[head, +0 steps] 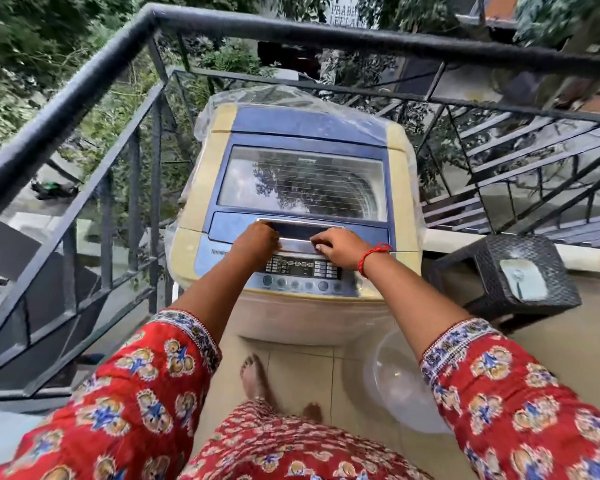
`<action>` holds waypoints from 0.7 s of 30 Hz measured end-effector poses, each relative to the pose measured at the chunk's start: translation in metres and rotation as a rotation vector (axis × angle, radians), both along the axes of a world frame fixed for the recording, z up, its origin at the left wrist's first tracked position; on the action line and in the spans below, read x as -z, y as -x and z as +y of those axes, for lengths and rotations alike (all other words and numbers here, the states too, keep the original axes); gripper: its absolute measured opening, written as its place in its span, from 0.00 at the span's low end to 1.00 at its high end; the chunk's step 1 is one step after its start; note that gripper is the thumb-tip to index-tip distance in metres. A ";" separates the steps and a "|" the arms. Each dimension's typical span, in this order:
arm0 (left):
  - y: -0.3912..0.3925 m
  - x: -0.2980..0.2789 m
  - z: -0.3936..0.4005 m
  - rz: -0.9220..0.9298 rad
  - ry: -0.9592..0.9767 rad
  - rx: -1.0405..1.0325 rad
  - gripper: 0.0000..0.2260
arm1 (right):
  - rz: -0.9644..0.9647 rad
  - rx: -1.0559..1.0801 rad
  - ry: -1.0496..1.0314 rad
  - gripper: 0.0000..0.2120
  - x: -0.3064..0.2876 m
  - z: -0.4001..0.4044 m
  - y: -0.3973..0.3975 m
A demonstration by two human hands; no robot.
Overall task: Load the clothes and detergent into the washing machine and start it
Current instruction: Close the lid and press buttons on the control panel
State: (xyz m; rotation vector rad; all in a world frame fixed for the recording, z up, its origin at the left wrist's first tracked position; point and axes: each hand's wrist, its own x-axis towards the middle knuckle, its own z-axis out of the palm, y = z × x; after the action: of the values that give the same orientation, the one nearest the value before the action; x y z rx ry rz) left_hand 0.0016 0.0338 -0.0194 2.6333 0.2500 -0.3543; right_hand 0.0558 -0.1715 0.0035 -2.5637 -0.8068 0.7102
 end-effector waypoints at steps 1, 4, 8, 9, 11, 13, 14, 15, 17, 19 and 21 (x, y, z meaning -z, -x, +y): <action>-0.002 0.001 0.000 0.002 -0.001 -0.021 0.10 | 0.013 0.049 -0.033 0.12 -0.001 -0.007 -0.002; -0.009 0.004 -0.001 0.024 0.000 -0.107 0.12 | -0.062 0.233 -0.129 0.12 0.000 -0.038 -0.010; -0.013 0.001 -0.001 0.042 0.006 -0.177 0.14 | -0.005 0.285 0.073 0.18 0.008 -0.089 -0.016; -0.012 0.000 -0.001 0.034 0.019 -0.202 0.14 | 0.031 0.319 0.070 0.19 0.011 -0.097 -0.015; -0.006 0.002 -0.002 -0.010 0.055 -0.230 0.12 | 0.052 0.366 0.016 0.19 0.014 -0.104 -0.013; 0.004 0.008 -0.005 -0.075 0.095 -0.242 0.11 | 0.041 0.369 -0.002 0.19 0.015 -0.103 -0.010; 0.010 0.011 -0.007 -0.108 0.106 -0.236 0.12 | 0.037 0.360 0.002 0.19 0.014 -0.101 -0.009; 0.015 0.014 -0.009 -0.136 0.109 -0.223 0.13 | 0.035 0.357 0.005 0.19 0.013 -0.100 -0.009; 0.022 0.016 -0.012 -0.171 0.085 -0.177 0.13 | 0.045 0.360 0.011 0.20 0.013 -0.100 -0.008; 0.023 0.017 -0.011 -0.192 0.069 -0.151 0.13 | 0.054 0.365 0.007 0.20 0.013 -0.100 -0.007; 0.023 0.015 -0.009 -0.196 0.075 -0.149 0.13 | 0.061 0.374 -0.003 0.20 0.014 -0.099 -0.008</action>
State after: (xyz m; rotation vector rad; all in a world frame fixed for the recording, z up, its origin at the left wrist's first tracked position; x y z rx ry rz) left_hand -0.0211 0.0252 -0.0347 2.5347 0.3574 -0.0543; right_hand 0.0640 -0.2705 -0.0105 -2.5709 -0.2924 0.6607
